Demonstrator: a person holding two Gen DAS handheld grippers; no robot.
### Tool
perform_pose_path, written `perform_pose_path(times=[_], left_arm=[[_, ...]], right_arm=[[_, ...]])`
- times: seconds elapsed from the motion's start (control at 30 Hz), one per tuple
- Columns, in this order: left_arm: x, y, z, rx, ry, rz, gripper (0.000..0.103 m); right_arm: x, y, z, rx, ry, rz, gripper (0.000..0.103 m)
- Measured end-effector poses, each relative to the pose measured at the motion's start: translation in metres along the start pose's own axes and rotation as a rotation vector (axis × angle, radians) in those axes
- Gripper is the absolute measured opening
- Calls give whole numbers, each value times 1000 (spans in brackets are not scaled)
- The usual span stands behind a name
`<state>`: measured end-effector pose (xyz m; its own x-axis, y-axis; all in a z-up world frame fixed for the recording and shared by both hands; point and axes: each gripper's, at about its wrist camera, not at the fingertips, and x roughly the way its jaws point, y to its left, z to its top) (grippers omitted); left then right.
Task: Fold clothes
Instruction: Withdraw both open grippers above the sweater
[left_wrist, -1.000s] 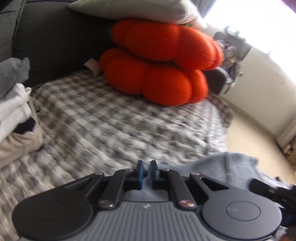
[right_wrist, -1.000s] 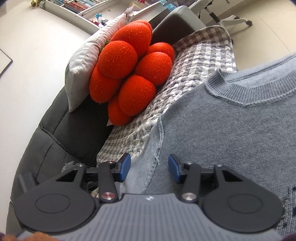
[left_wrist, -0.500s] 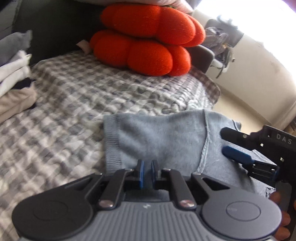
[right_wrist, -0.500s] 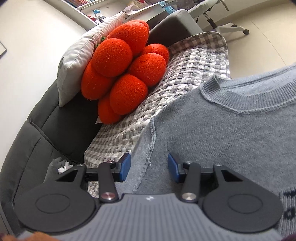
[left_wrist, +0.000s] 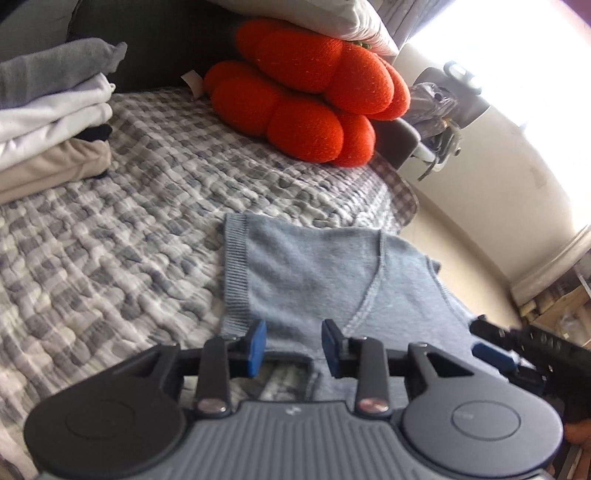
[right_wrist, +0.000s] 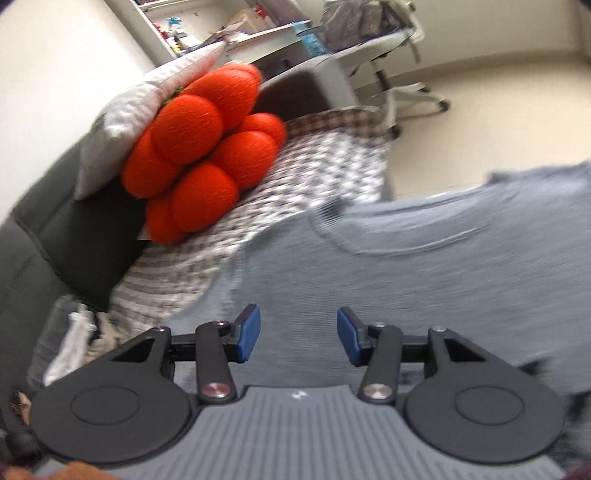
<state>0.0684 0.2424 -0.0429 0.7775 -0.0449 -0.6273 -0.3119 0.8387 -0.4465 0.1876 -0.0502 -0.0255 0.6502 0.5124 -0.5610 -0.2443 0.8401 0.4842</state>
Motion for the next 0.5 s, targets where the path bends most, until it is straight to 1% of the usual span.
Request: perform_pose_path(times=[0.13, 0.23, 0.33, 0.37, 0.43, 0.5], left_arm=[[4, -11, -1, -4, 10, -39, 35], [8, -23, -4, 10, 16, -70, 34], [13, -37, -6, 35, 11, -94, 35], [15, -42, -6, 48, 8, -94, 34], [21, -57, -9, 108, -7, -69, 34], [32, -74, -12, 176, -8, -69, 34]], right_arm=[[-35, -24, 5, 5, -56, -47, 52], [-52, -42, 4, 4, -76, -102, 52], [-66, -61, -5, -23, -88, -159, 52], [-69, -67, -9, -43, -99, -177, 52], [-71, -78, -18, -90, -130, -222, 52], [-65, -90, -21, -104, -127, -265, 52]])
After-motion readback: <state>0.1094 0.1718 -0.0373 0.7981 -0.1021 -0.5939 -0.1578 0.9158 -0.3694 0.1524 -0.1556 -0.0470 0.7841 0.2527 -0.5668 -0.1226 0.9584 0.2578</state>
